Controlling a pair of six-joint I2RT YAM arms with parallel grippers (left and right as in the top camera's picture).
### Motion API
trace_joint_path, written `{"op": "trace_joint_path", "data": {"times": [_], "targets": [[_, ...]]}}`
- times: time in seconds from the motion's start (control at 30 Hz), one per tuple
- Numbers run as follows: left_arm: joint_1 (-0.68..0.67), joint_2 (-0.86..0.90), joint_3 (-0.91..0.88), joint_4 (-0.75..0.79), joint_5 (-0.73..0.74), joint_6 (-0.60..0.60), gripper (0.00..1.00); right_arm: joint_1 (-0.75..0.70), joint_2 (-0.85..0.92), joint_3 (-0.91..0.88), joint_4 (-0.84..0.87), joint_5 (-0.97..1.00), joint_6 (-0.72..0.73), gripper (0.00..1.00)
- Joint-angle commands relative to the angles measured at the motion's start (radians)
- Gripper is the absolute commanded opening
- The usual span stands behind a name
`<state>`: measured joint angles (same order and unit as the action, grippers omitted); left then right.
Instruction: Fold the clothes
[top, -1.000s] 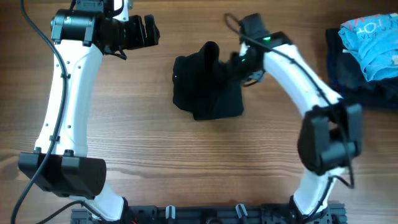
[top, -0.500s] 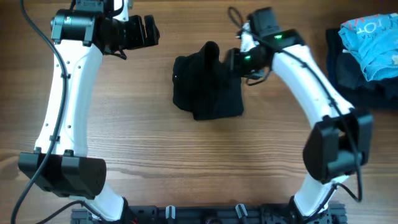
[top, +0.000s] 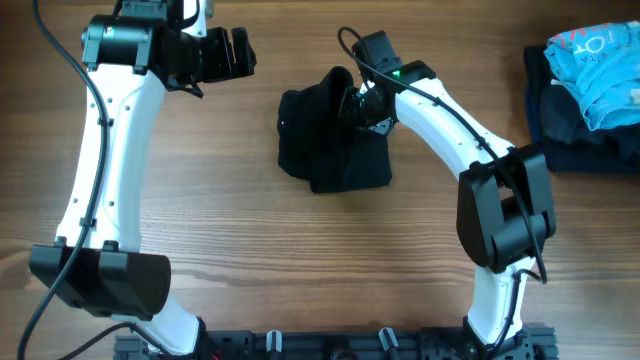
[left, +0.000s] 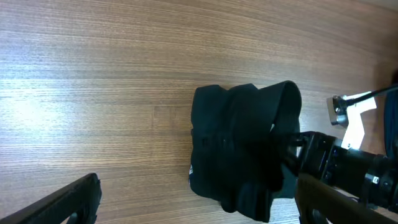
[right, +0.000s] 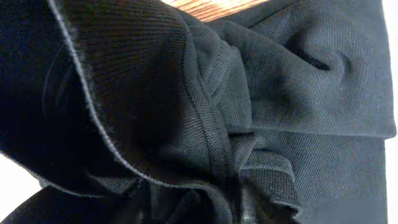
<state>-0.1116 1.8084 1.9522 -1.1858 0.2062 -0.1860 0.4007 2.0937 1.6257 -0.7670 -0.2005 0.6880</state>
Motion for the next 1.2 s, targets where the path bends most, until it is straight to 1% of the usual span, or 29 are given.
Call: {"op": "trace_joint_path", "data": {"times": [0.0, 0.03, 0.07, 0.23, 0.43, 0.5, 0.6, 0.67, 0.7, 0.73, 0.8, 0.87, 0.93, 1.03, 1.17], "targets": [[0.000, 0.007, -0.002, 0.000, -0.003, -0.009, 1.00, 0.004, 0.017, 0.002, -0.002, 0.017, -0.009, 0.13], [0.000, 0.007, -0.002, 0.000, -0.003, -0.009, 1.00, 0.004, 0.017, 0.002, -0.006, 0.017, -0.011, 0.06], [0.000, 0.007, -0.002, 0.000, -0.003, -0.009, 1.00, 0.004, 0.016, 0.003, -0.012, 0.016, -0.018, 0.04], [0.000, 0.007, -0.002, 0.000, -0.003, -0.009, 1.00, -0.008, -0.014, 0.006, -0.074, 0.017, -0.061, 0.04], [0.000, 0.007, -0.002, 0.000, -0.003, -0.009, 1.00, -0.080, -0.153, 0.006, -0.174, -0.002, -0.179, 0.04], [0.000, 0.007, -0.002, 0.000, -0.003, -0.009, 1.00, -0.131, -0.193, 0.006, -0.238, 0.003, -0.222, 0.04], [0.000, 0.007, -0.002, 0.000, -0.003, -0.008, 1.00, -0.178, -0.200, 0.006, -0.274, -0.002, -0.262, 0.04], [0.000, 0.007, -0.002, 0.000, -0.003, -0.008, 1.00, -0.187, -0.199, 0.002, -0.269, -0.067, -0.296, 0.04], [0.000, 0.007, -0.002, 0.000, -0.007, -0.008, 1.00, -0.180, -0.199, 0.002, -0.261, -0.084, -0.291, 0.06], [0.000, 0.007, -0.002, 0.000, -0.011, -0.008, 1.00, -0.169, -0.199, 0.002, -0.245, -0.089, -0.274, 0.15], [0.000, 0.007, -0.002, 0.000, -0.018, -0.005, 1.00, -0.132, -0.190, 0.002, -0.196, -0.077, -0.193, 0.40], [0.000, 0.007, -0.002, -0.001, -0.018, -0.006, 1.00, -0.089, -0.166, 0.002, -0.143, -0.059, -0.117, 0.52], [0.000, 0.007, -0.002, -0.002, -0.018, -0.006, 1.00, -0.046, -0.133, 0.002, -0.092, -0.042, -0.062, 0.61], [0.000, 0.007, -0.002, -0.013, -0.018, -0.005, 1.00, -0.010, -0.078, 0.002, -0.026, -0.030, -0.003, 0.61], [0.000, 0.007, -0.002, -0.017, -0.018, -0.005, 1.00, -0.002, -0.010, 0.002, 0.013, -0.037, 0.015, 0.57]]}}
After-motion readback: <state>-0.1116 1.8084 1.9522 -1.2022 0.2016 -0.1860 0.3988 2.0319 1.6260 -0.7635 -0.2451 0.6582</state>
